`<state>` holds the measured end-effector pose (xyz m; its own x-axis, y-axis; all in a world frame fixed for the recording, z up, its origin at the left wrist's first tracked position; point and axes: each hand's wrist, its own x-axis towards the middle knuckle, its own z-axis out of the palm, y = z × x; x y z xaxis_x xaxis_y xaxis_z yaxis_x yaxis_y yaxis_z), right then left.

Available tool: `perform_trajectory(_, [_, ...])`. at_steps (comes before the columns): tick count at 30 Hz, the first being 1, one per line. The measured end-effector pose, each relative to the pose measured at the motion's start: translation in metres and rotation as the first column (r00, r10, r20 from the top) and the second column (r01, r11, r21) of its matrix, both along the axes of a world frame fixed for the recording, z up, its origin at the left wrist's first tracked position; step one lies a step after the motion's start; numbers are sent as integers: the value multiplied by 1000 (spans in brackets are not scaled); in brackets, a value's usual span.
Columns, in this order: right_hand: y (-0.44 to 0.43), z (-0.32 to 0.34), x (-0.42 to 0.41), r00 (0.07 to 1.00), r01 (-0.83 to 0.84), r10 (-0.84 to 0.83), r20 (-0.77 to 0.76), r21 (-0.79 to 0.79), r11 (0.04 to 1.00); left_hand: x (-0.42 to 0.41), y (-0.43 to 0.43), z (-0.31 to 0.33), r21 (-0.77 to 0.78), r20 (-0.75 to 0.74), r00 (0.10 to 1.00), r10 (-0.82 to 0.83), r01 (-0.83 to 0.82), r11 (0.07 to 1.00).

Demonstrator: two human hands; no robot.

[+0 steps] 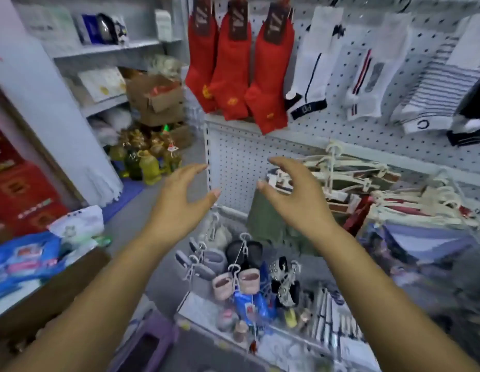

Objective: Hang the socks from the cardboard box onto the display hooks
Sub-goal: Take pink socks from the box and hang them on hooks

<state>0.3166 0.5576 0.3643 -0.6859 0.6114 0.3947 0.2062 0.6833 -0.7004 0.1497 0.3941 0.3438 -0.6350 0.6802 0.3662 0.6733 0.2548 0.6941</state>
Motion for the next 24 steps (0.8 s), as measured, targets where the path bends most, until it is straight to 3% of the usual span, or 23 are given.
perform_trajectory(9, [-142,-156,-22,965,-191,249,82,-430,882,21,-203,-139,-295,116,905,409,-361,884])
perform_trajectory(12, [-185,-195,-31,921,-237,342,189,-425,873,28,-262,-169,-392,153,799,581,-491,778])
perform_trajectory(16, [-233,-234,-55,861,-281,419,287,-419,863,23,-327,-205,-487,208,699,684,-533,692])
perform_trajectory(24, [-314,-271,-141,743,-262,457,490,-416,871,-51,-442,-257,-643,313,569,760,-462,611])
